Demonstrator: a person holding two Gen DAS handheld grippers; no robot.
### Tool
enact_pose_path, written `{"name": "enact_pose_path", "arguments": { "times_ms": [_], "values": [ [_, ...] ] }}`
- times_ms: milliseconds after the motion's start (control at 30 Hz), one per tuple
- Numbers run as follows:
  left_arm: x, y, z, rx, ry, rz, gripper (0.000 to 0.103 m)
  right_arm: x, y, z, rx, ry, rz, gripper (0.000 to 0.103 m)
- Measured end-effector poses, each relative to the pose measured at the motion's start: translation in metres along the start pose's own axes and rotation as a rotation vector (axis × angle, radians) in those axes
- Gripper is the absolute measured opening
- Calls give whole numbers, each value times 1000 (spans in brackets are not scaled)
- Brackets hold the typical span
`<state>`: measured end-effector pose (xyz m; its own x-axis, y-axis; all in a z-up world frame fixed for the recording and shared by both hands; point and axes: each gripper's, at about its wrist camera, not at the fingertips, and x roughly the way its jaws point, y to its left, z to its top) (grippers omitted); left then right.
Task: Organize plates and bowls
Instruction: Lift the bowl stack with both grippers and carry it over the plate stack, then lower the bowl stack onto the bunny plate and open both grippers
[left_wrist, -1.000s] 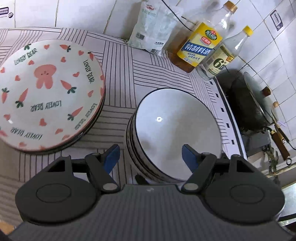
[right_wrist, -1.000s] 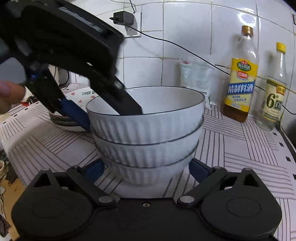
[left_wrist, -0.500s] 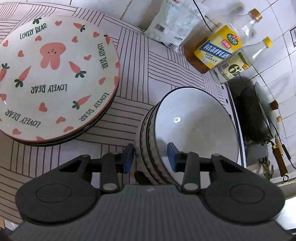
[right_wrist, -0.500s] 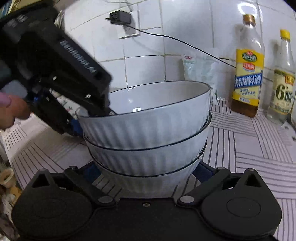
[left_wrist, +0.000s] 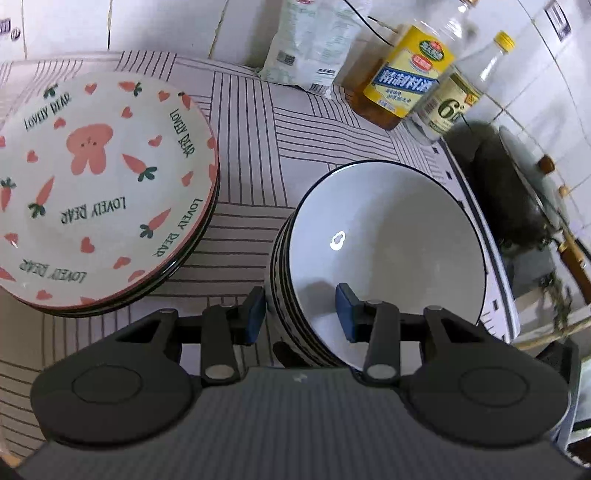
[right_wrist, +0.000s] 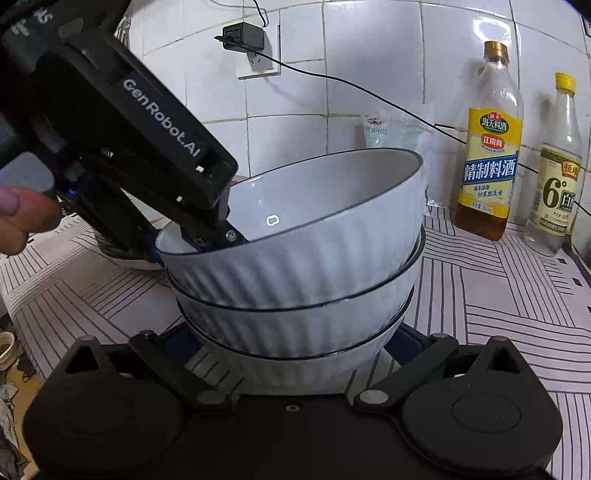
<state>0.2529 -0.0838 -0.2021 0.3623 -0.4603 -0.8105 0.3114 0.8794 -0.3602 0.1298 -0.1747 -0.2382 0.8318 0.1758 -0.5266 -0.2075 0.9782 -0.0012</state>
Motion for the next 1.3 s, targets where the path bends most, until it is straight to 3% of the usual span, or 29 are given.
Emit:
{"name": "enact_pose_path", "arguments": {
  "times_ms": [200, 467, 733, 1033, 1300],
  "values": [
    [-26, -1, 2, 39, -15, 2, 39, -13, 12, 15, -15, -34, 0, 103],
    [-91, 13, 16, 47, -80, 21, 39, -26, 46, 62, -48, -93, 29, 103],
    [-128, 58, 44, 31, -84, 78, 40, 10, 88, 103, -90, -116, 97, 103],
    [-108, 119, 71, 30, 8, 102, 42, 66, 116, 101, -93, -70, 134, 103],
    [-77, 142, 85, 50, 60, 95, 42, 99, 121, 92, -92, -21, 99, 103]
  ]
}}
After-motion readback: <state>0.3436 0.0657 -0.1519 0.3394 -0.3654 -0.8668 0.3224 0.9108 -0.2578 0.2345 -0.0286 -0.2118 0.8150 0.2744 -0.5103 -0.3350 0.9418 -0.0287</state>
